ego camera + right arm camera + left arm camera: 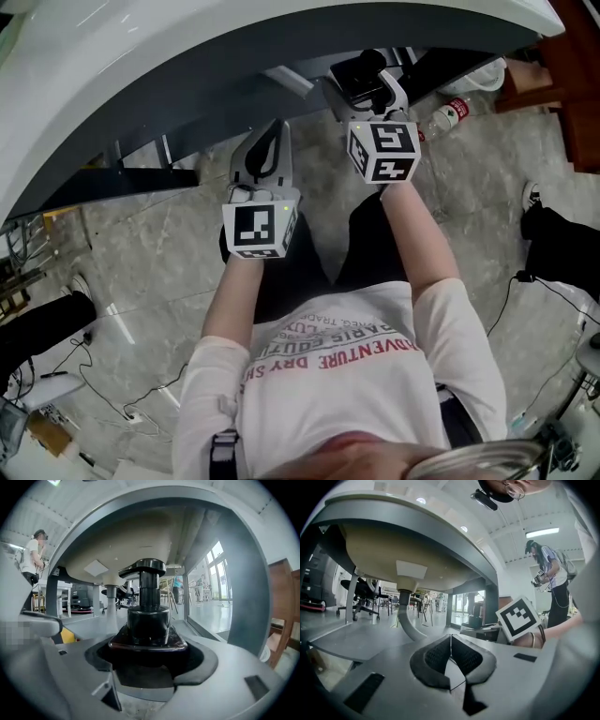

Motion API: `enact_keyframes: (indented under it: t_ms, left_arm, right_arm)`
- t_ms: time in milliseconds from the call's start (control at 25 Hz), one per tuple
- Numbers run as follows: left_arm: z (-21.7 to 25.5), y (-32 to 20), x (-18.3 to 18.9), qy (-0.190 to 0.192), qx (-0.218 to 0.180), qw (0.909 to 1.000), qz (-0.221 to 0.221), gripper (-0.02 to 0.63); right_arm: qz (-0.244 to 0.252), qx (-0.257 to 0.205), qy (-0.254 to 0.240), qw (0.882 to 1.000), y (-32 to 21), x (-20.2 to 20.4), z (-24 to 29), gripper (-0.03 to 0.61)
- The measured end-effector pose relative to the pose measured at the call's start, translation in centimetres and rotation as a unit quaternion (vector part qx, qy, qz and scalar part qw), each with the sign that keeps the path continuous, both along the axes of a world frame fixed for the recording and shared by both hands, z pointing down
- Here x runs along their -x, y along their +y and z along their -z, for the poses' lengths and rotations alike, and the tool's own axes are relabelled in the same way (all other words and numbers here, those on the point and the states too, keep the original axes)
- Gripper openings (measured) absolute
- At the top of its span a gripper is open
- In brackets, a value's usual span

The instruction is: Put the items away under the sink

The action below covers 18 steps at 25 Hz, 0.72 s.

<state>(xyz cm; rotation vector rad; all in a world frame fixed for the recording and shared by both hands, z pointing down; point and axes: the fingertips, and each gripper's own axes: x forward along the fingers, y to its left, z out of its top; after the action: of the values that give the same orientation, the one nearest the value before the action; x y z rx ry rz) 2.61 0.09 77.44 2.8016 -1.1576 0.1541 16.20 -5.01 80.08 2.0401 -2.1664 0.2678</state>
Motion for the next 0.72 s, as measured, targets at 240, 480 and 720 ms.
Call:
enact_keyframes:
  t_ms: [240, 480, 720]
  left_arm:
    - [-1.0, -1.5, 0.3, -0.01, 0.0, 0.9999, -0.008, 0.023]
    - [-0.6, -2.7, 0.4, -0.009, -0.011, 0.9999, -0.004, 0.023]
    - [-0.9, -2.5, 0.1, -0.008, -0.008, 0.9999, -0.01, 0.023]
  right_arm:
    - [-0.007, 0.005, 0.0, 1.0, -3.5, 0.0, -1.1, 0.371]
    - [-0.006, 0.007, 0.005, 1.0, -5.7, 0.6, -1.4, 0.371]
    - [-0.014, 0.015, 0.03, 0.999, -7.1, 0.3, -1.6, 0.371]
